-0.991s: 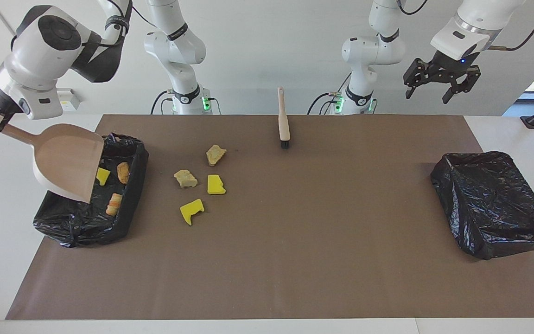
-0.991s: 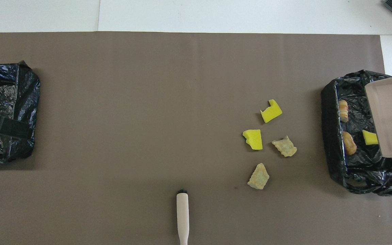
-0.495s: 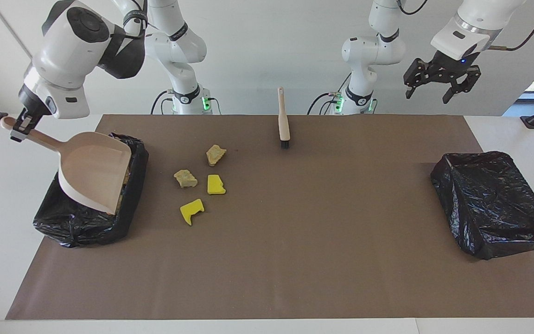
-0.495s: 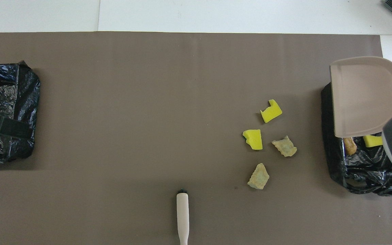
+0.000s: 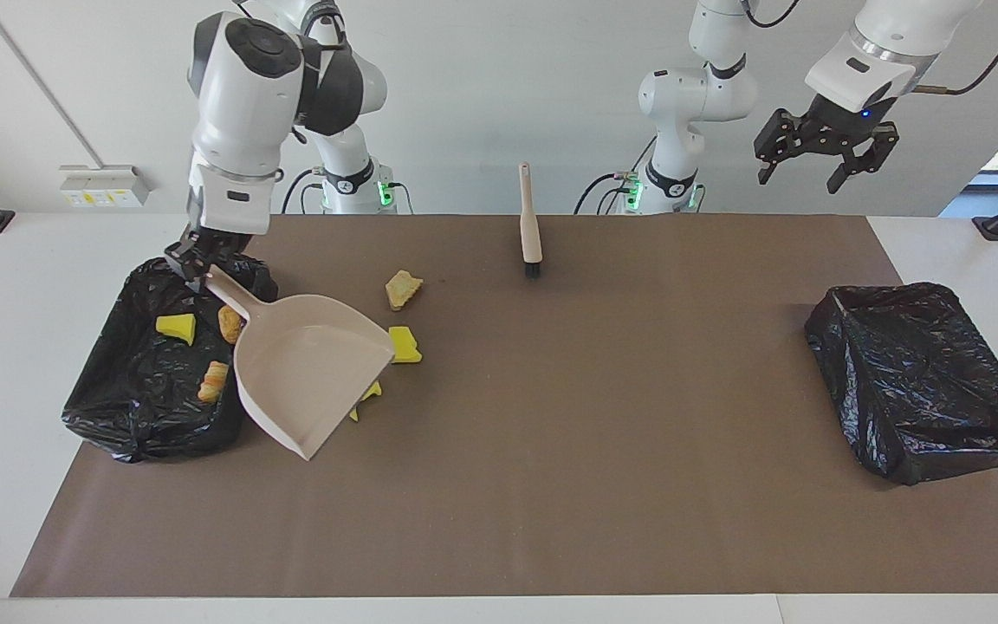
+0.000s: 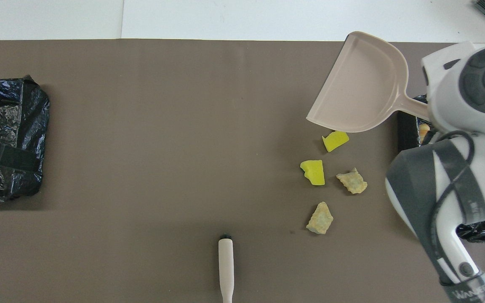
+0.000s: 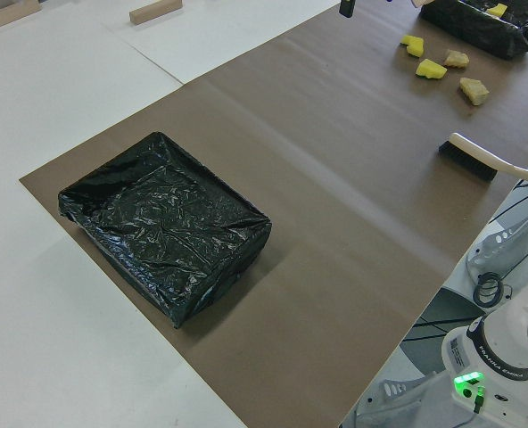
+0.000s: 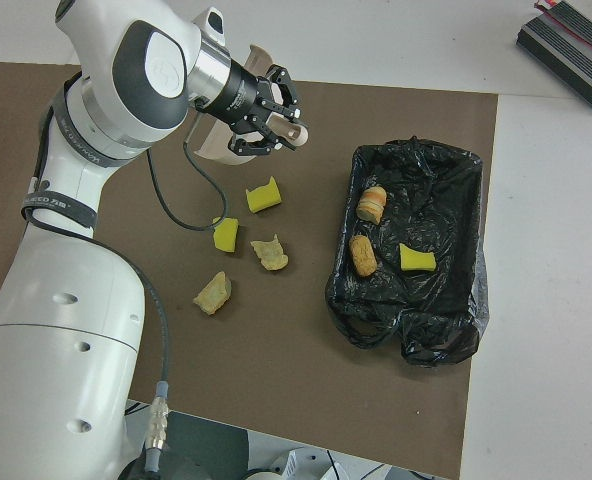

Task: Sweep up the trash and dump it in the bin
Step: 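Carry the empty dustpan with the right gripper back to the table center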

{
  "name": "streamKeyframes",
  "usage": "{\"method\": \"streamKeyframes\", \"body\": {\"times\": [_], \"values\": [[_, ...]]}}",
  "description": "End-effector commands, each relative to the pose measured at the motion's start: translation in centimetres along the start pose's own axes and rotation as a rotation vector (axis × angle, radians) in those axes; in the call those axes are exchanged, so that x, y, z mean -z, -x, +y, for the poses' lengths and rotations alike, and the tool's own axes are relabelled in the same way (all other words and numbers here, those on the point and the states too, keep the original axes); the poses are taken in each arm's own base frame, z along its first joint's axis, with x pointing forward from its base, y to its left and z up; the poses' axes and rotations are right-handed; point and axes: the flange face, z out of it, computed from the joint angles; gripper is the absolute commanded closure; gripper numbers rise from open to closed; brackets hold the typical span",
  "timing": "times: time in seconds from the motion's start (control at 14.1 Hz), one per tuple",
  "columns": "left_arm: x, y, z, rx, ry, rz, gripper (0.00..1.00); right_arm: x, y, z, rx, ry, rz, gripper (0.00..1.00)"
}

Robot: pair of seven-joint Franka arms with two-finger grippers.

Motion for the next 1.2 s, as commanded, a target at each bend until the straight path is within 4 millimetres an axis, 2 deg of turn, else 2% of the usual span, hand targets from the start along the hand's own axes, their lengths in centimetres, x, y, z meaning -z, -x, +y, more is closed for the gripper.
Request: {"method": "streamKeyframes", "body": {"times": [0.0,0.21,0.35,0.64,0.85,0.99,1.13], "values": [[0.0,0.6,-0.1,-0.003,0.008,0.002,0.00,-0.1,-5.6,-4.1,-0.236,-0.099,0.037,1.00],[0.1,0.7,-0.1,-0.003,0.008,0.003,0.00,0.3,-11.4,-10.1,-0.512,-0.281,0.070,1.00],[0.0,0.6,-0.1,-0.005,0.008,0.001,0.00,0.6,-12.9,-11.8,-0.667,-0.402,0.074,1.00],[0.1,0.7,0.1,-0.008,0.008,0.003,0.00,0.3,-20.0,-18.7,-0.914,-0.480,0.066,1.00],[0.1,0.7,0.1,-0.008,0.008,0.003,0.00,0.2,-24.4,-25.0,-0.940,-0.499,0.068,1.00],[0.1,0.7,0.1,-0.008,0.008,0.003,0.00,-0.8,-26.0,-26.7,-0.942,-0.507,0.072,1.00],[0.0,0.6,0.1,-0.008,0.008,0.001,0.00,-1.0,-27.1,-29.0,-0.919,-0.528,0.052,1.00]]}}
